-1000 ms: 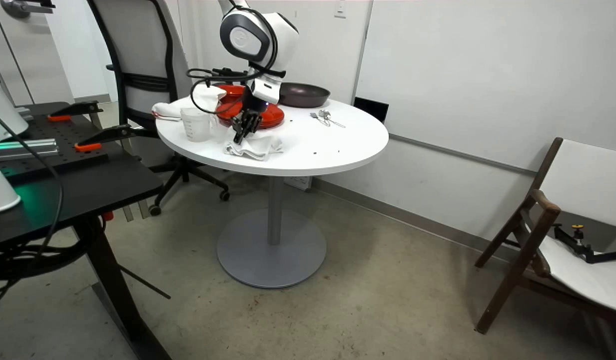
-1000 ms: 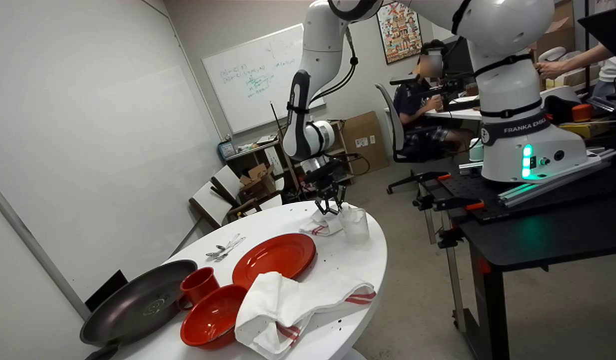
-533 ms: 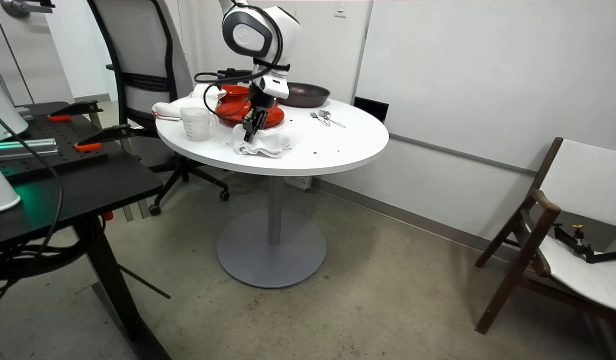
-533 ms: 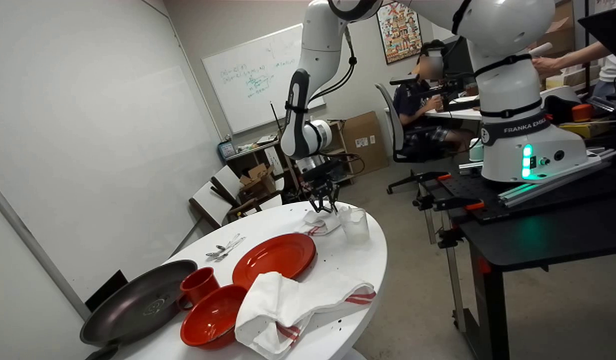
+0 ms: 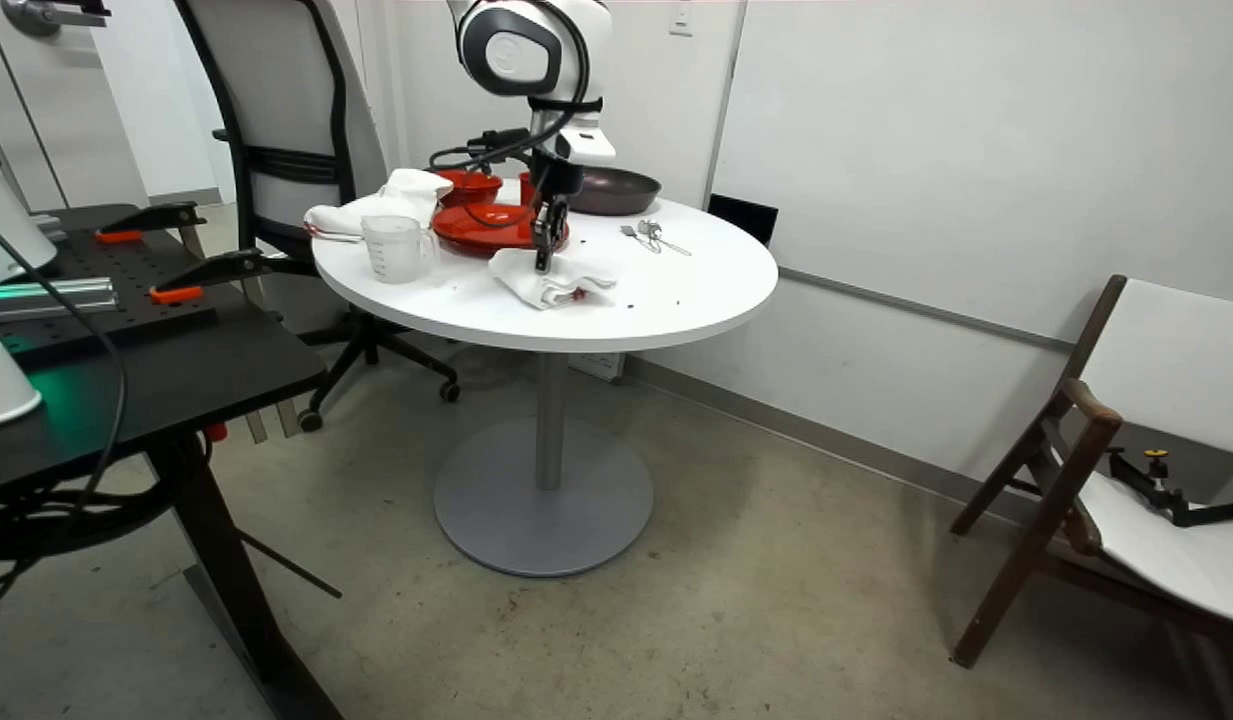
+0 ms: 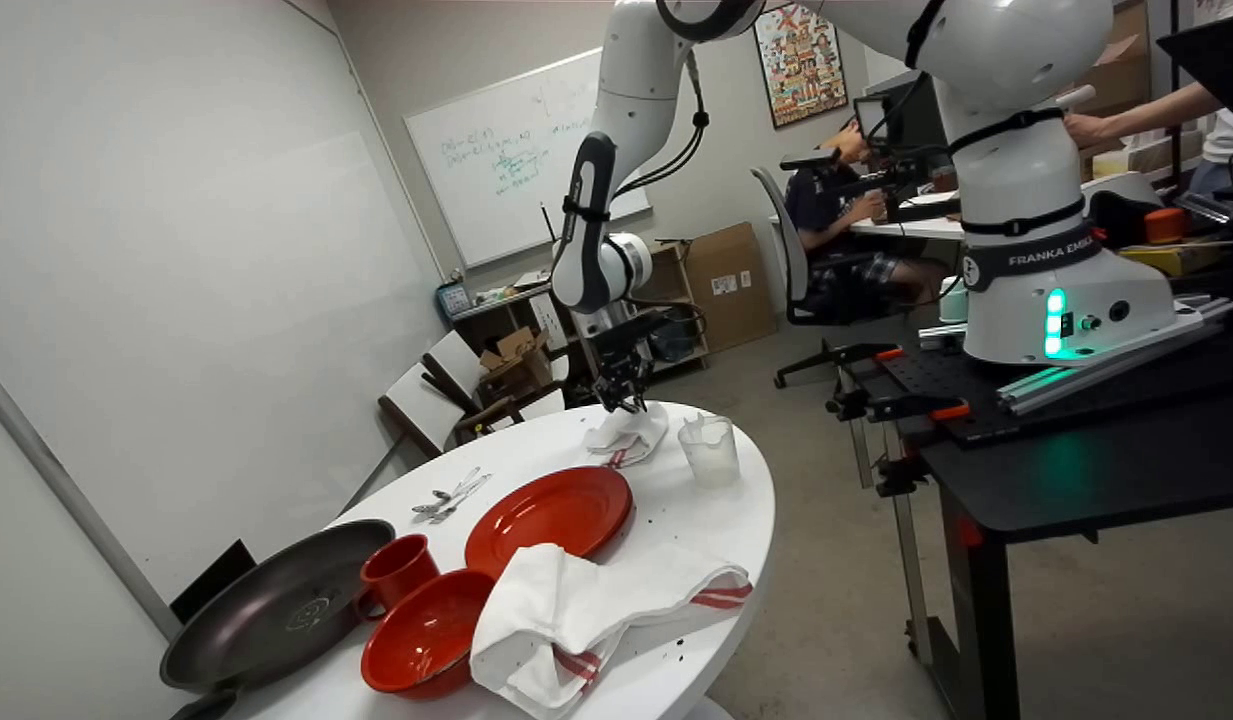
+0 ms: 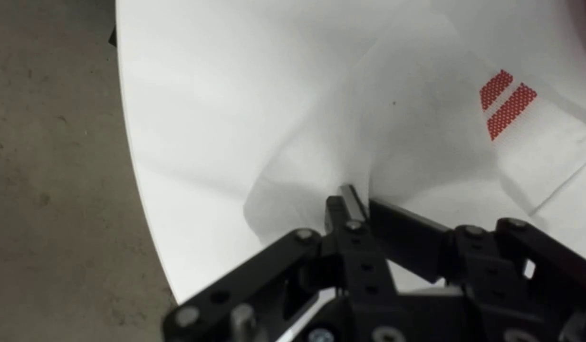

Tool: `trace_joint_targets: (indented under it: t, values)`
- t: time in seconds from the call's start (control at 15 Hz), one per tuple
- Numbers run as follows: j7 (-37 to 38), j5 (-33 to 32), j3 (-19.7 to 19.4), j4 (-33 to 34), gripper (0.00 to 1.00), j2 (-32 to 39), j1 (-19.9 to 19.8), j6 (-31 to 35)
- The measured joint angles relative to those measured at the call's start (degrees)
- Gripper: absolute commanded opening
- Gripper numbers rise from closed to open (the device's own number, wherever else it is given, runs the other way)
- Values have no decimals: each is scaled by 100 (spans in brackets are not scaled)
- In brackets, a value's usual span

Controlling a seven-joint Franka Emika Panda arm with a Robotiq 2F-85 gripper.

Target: Use the towel on the right to wipe the countertop

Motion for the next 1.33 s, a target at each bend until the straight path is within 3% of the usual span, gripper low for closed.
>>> trace_joint_targets:
  t: [0.53,0.87,1.33]
  values:
    - [-618,-465,-51,-148,1,0,54,555]
    - [-694,-1294,-390,-849,1,-64,493,537]
    - [-690,-1648,-498,-1535,1,-320,1037,537]
